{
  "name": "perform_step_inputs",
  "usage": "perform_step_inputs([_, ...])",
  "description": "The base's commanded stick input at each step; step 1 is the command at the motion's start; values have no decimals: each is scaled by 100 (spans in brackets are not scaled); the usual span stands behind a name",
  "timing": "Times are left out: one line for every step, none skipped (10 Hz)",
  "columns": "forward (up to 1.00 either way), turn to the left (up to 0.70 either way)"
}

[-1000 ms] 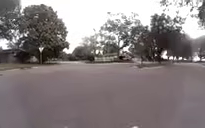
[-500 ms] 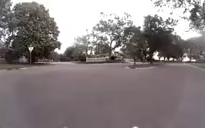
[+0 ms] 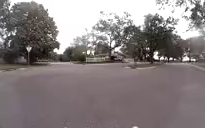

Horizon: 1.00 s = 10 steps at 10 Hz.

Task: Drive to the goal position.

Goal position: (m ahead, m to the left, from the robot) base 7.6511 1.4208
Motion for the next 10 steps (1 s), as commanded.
perform_step_inputs([70, 0])
perform_step_inputs([70, 0])
perform_step_inputs([70, 0])
perform_step_inputs([70, 0])
perform_step_inputs([70, 0])
perform_step_inputs([70, 0])
perform_step_inputs([70, 0])
perform_step_inputs([70, 0])
perform_step_inputs([70, 0])
perform_step_inputs([70, 0])
